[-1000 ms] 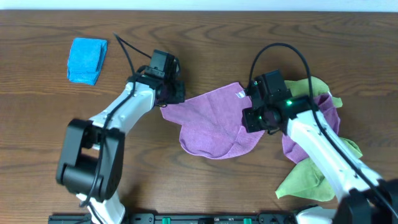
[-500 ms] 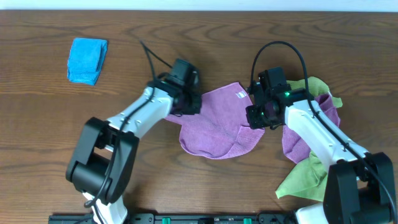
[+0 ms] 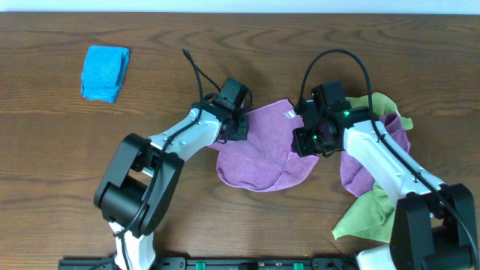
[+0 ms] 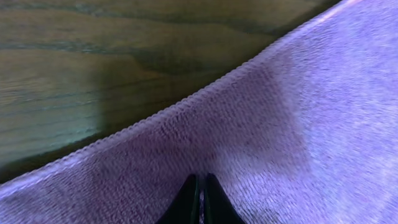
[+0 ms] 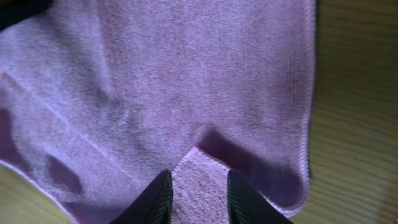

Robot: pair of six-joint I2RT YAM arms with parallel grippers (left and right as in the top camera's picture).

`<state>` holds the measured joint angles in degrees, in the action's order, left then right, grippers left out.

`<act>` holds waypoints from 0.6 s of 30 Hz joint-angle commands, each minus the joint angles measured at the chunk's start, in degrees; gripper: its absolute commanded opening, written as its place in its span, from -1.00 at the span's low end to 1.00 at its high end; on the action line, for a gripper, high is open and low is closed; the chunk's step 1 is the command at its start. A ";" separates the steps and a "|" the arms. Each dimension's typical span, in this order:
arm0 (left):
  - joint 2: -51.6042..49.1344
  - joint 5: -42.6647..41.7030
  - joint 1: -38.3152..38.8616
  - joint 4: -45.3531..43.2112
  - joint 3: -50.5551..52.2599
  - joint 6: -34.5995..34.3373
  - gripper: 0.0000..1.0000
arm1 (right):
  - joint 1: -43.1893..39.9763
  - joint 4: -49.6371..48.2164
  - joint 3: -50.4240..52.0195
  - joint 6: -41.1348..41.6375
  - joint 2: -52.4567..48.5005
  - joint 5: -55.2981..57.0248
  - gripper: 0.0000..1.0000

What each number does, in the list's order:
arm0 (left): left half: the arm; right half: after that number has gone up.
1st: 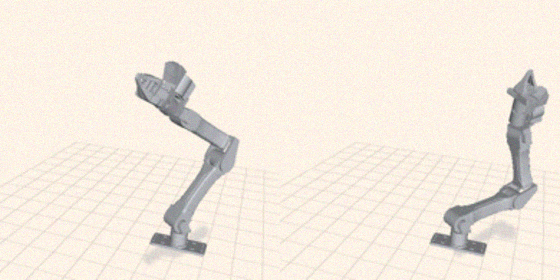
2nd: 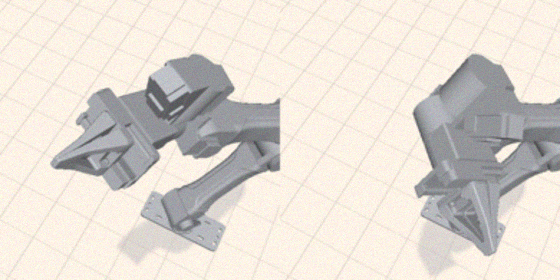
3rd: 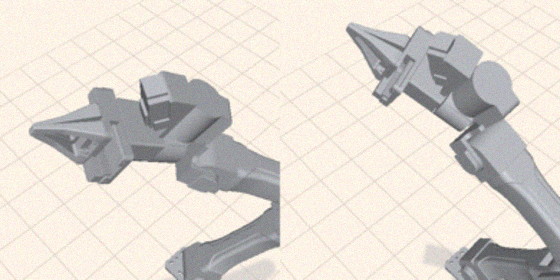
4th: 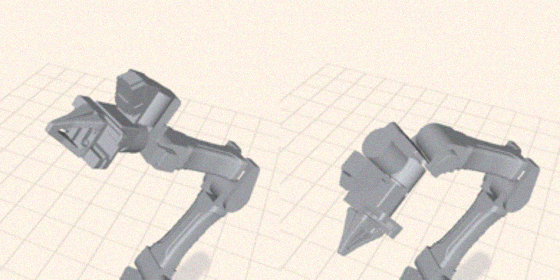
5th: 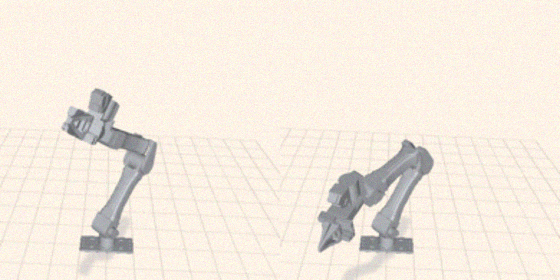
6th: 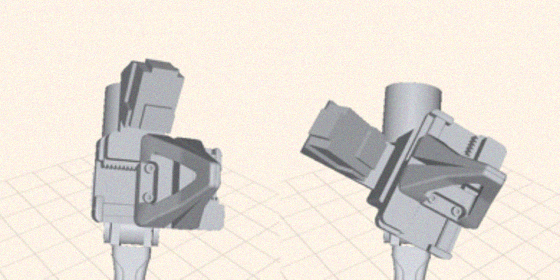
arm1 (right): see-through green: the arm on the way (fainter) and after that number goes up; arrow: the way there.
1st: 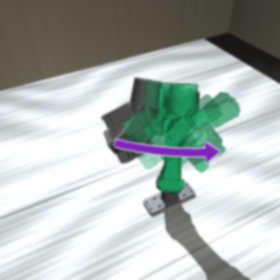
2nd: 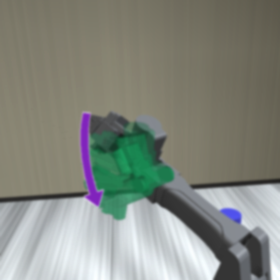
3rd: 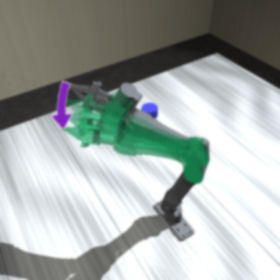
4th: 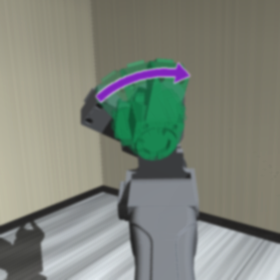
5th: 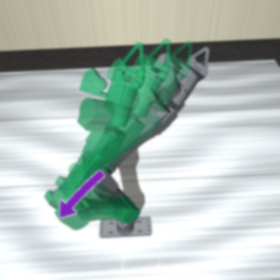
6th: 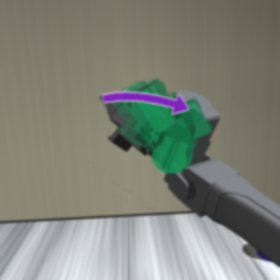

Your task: Fold the cloth

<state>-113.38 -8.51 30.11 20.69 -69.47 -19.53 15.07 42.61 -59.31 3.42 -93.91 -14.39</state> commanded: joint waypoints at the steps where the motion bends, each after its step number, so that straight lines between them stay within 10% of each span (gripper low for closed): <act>1: -1.75 1.55 -0.17 -0.24 -0.07 -0.37 -0.88 | -0.52 0.09 -0.55 -0.26 -0.04 -2.45 -0.42; 18: -8.28 8.90 -6.93 -10.01 -0.83 5.33 -0.89 | -0.35 2.54 -0.55 -1.62 4.59 -6.78 -0.29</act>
<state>-117.36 -3.20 25.69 10.07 -71.50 -16.34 15.07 45.15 -59.31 3.36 -90.74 -20.16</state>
